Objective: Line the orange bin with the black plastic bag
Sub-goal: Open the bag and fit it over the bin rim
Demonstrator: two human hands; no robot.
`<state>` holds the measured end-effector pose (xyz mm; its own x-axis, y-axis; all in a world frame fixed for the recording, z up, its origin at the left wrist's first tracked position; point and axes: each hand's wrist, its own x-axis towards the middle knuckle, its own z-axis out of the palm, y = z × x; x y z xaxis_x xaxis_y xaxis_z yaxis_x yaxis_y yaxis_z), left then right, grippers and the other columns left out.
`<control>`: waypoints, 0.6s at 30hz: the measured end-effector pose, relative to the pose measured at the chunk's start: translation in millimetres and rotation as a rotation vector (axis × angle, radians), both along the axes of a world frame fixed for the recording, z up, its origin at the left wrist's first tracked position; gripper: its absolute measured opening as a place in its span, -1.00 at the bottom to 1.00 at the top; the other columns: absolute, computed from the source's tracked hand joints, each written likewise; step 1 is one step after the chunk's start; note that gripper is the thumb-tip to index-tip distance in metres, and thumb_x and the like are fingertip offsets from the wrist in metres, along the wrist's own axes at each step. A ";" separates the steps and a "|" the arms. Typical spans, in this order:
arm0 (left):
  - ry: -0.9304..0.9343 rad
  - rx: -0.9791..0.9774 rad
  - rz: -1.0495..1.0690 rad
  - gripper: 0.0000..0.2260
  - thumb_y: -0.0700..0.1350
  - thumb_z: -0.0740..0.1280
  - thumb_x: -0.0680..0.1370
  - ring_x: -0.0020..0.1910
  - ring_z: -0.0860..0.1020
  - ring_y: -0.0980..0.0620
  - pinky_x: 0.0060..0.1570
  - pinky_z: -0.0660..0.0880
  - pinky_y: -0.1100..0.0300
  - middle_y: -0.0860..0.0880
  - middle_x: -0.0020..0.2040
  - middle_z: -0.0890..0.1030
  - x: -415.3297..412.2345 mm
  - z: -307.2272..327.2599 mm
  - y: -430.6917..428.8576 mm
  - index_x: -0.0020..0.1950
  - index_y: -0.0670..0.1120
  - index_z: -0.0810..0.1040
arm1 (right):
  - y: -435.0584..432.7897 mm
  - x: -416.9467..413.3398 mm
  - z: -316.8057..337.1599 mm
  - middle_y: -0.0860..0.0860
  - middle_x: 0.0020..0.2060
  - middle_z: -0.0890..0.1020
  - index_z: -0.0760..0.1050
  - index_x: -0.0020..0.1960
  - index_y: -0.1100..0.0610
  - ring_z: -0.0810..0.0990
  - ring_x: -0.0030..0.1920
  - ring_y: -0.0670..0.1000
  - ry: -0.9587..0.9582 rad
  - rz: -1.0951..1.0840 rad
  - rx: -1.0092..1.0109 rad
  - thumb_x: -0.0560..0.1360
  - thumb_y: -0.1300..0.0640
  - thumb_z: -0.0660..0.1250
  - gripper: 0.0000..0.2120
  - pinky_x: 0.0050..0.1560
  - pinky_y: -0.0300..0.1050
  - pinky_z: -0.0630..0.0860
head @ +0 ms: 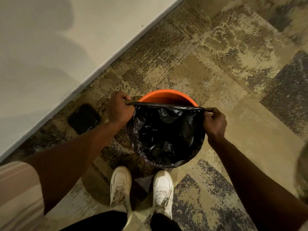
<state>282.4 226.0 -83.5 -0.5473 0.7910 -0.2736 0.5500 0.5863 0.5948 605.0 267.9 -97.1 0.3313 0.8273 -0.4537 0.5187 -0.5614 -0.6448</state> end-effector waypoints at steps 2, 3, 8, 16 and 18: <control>0.011 0.019 -0.039 -0.83 -0.27 0.48 0.44 -0.03 0.62 -0.16 -0.15 0.56 -0.01 -0.11 0.12 0.60 -0.1 -1.2 5.1 -0.08 -0.04 0.59 | 4.2 -2.3 -1.3 0.02 -0.07 0.76 0.69 0.06 -0.02 0.72 -0.01 0.11 0.022 0.022 0.048 0.54 0.10 0.27 -0.77 0.03 0.14 0.69; 0.010 0.039 -0.059 -0.84 -0.27 0.49 0.44 -0.05 0.62 -0.15 -0.16 0.53 0.03 -0.11 0.11 0.61 -0.1 -1.6 8.1 -0.09 -0.05 0.59 | 5.7 -3.7 -1.0 -0.02 -0.08 0.76 0.71 0.04 -0.02 0.73 0.00 0.07 0.051 0.018 0.057 0.53 0.14 0.27 -0.76 0.06 0.13 0.69; 0.048 0.061 -0.230 -0.85 -0.21 0.54 0.44 -0.26 0.50 0.10 -0.32 0.40 0.25 0.03 0.02 0.57 -0.1 5.3 21.1 -0.07 -0.10 0.62 | 18.5 -3.4 -11.5 -0.06 -0.12 0.79 0.72 -0.07 -0.01 0.77 -0.01 0.01 0.197 -0.002 0.104 0.51 0.13 0.36 -0.85 0.15 0.21 0.69; -0.006 0.080 -0.374 -0.86 -0.32 0.50 0.37 -0.35 0.49 0.24 -0.35 0.39 0.29 0.06 -0.21 0.66 -7.6 2.6 50.5 -0.13 -0.13 0.71 | 37.1 -8.0 -18.2 0.02 -0.22 0.76 0.65 -0.16 0.07 0.75 -0.14 0.08 0.196 0.122 0.175 0.48 -0.08 0.55 -0.78 0.00 0.19 0.71; -0.060 0.069 -0.426 -0.86 -0.33 0.53 0.40 -0.34 0.53 0.29 -0.29 0.54 0.26 0.01 -0.17 0.73 -12.6 1.1 60.5 -0.12 -0.12 0.72 | 41.9 -5.7 -22.8 0.06 -0.21 0.76 0.65 -0.16 0.09 0.74 -0.15 0.07 0.212 0.115 0.179 0.48 -0.06 0.57 -0.76 -0.01 0.16 0.70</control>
